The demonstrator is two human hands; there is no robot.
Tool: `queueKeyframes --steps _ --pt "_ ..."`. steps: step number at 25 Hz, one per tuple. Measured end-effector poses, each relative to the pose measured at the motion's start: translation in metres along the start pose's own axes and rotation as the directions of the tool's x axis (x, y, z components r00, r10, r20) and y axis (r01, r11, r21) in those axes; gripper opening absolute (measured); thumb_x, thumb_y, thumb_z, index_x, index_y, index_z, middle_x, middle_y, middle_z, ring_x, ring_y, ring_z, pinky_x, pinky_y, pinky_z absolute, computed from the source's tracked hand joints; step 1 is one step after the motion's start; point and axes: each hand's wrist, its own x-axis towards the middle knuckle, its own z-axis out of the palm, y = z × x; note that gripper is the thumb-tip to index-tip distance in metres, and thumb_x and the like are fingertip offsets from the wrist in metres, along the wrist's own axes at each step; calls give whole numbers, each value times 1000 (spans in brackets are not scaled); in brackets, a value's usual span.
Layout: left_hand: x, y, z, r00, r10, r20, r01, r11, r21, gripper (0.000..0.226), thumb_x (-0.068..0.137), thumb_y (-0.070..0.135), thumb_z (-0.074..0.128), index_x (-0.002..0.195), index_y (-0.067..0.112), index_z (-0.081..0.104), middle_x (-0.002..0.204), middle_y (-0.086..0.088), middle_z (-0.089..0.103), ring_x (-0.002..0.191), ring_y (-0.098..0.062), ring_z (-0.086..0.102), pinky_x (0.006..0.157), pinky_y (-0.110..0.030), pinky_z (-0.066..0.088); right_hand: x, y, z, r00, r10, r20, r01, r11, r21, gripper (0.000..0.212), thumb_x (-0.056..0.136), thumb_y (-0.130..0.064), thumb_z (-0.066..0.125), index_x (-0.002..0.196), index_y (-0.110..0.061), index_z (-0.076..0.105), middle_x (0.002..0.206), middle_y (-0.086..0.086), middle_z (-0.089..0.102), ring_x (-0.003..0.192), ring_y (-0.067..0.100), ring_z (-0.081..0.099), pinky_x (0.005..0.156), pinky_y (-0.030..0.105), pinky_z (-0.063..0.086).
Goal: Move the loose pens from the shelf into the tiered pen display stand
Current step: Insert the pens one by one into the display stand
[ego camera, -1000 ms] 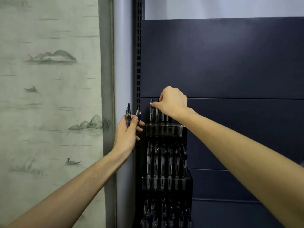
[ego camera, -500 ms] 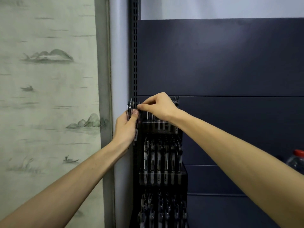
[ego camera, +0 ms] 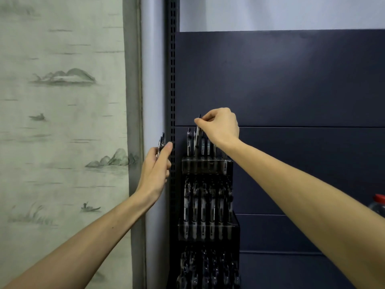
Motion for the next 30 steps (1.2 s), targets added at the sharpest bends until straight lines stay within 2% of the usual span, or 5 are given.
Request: queueKeyframes --steps 4,15,19,24,30 --pt "2 3 -2 996 -81 29 84 985 -147 28 104 34 36 83 18 46 55 7 32 41 -8 22 36 -19 17 1 2 5 996 -20 85 29 994 -103 20 88 -40 75 78 -22 77 70 -9 71 72 9 68 66 28 55" --pt "7 -23 -4 996 88 -27 -85 994 73 18 110 18 45 99 13 58 76 4 59 59 -5 48 52 -22 37 3 -6 1 951 144 274 -86 973 -214 23 81 -37 81 79 -14 79 69 -3 75 74 15 71 77 38 62" --pt "1 -9 2 998 44 -33 -47 997 -63 16 108 13 49 111 6 63 92 4 64 73 -6 54 58 -16 51 -5 -16 -5 993 -53 105 68 988 -140 30 84 -55 73 81 -25 75 69 -11 70 74 7 67 69 29 53" --pt "7 6 5 1000 16 22 -12 983 -184 16 104 18 60 109 10 73 109 -19 74 94 -22 68 83 -36 54 -18 -31 11 909 -162 384 174 985 2 24 80 -52 79 78 -29 81 70 -12 73 73 5 66 76 37 60" --pt "5 7 -3 989 106 -105 -111 993 -46 22 104 17 59 121 9 70 93 5 71 77 -1 68 74 -10 52 4 -29 5 974 -86 212 83 996 23 13 86 -41 79 85 -28 80 81 -13 75 83 9 69 83 36 59"
